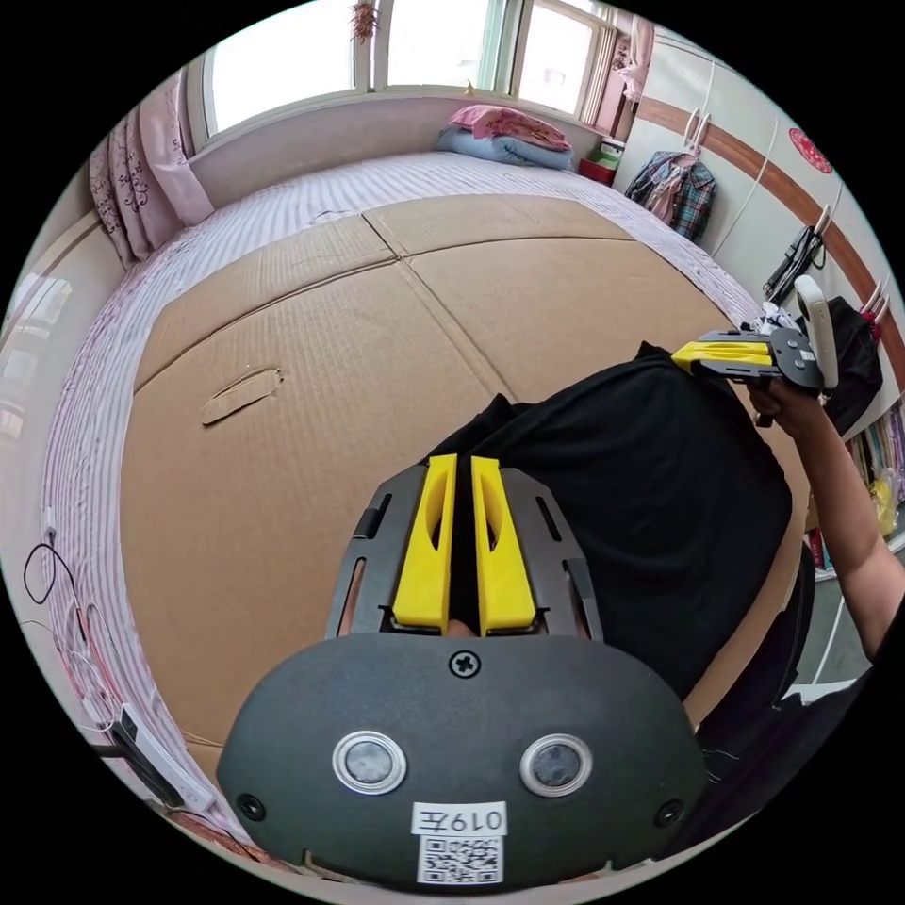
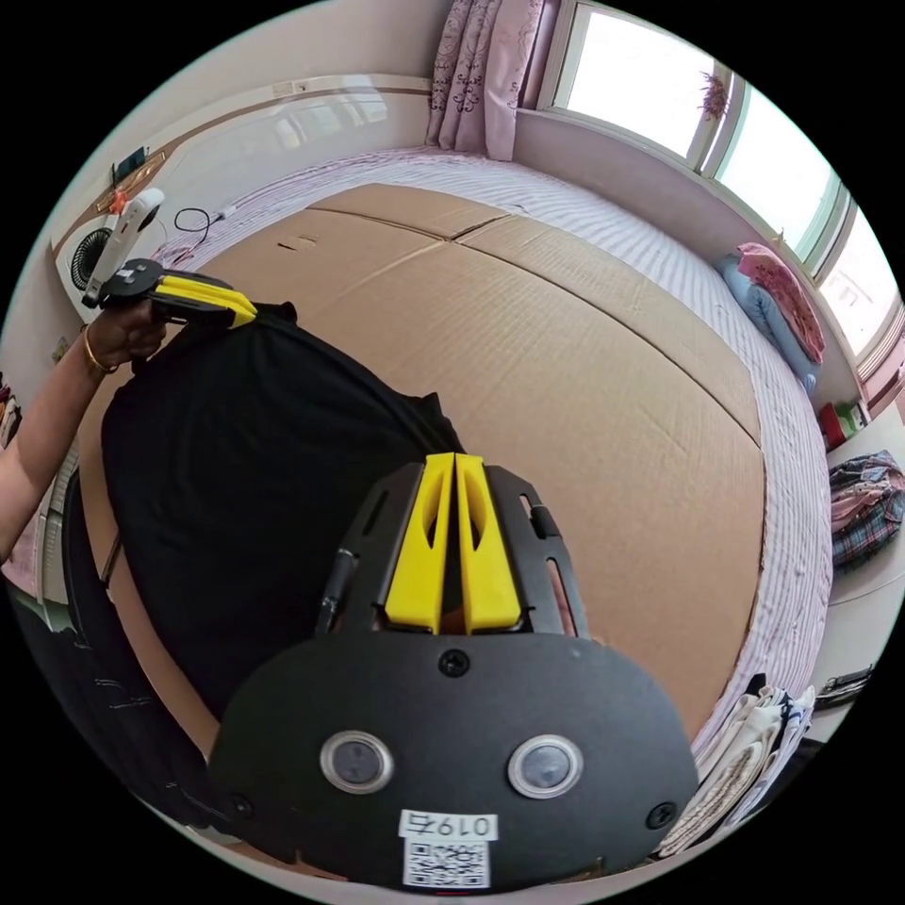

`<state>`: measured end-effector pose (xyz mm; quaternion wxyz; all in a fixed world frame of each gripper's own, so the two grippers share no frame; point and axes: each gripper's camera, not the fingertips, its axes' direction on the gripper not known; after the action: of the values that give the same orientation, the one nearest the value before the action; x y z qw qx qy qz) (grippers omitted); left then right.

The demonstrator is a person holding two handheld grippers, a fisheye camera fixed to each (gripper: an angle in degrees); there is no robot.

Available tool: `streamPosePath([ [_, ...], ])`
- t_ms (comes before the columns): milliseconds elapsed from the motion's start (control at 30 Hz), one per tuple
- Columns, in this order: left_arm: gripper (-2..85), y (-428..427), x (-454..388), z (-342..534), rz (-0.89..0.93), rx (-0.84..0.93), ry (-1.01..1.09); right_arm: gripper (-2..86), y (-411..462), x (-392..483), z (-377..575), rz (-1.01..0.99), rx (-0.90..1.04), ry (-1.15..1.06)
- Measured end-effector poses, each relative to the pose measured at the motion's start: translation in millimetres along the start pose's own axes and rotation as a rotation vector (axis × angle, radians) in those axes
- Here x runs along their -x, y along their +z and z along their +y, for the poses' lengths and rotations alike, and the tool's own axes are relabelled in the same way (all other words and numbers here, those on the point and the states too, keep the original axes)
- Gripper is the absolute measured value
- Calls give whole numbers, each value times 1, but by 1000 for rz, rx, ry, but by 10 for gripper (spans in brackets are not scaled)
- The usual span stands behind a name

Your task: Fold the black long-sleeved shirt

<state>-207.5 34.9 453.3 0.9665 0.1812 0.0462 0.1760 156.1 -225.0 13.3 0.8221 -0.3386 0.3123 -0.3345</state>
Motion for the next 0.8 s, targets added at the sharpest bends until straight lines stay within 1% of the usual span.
streamPosePath([
  [67,16,-6,4,2,-16,7,-5,22,-2,0,6,-12,-17,-7],
  [167,22,-20,20,11,31,-9,-16,53,-6,-9,17,-50,-39,11],
  [267,28,-33,42,22,96,-38,-42,55,-14,-17,32,-44,-69,31],
  [400,29,-58,72,42,111,-84,-98,51,-31,-28,55,-17,-115,62],
  [500,24,-85,80,60,102,-118,-104,43,-54,-34,79,-41,-173,91],
  [567,21,-107,70,75,153,-139,-67,40,-79,-24,100,-75,-224,76],
  [633,20,-127,45,96,214,-140,14,39,-98,-6,121,-71,-262,46],
  [700,20,-156,6,143,223,-172,93,37,-111,8,146,-73,-279,48],
  [733,21,-160,-1,156,227,-174,92,38,-116,13,164,-70,-273,79],
  [800,27,-166,-13,207,236,-146,13,43,-121,14,194,-48,-244,149],
])
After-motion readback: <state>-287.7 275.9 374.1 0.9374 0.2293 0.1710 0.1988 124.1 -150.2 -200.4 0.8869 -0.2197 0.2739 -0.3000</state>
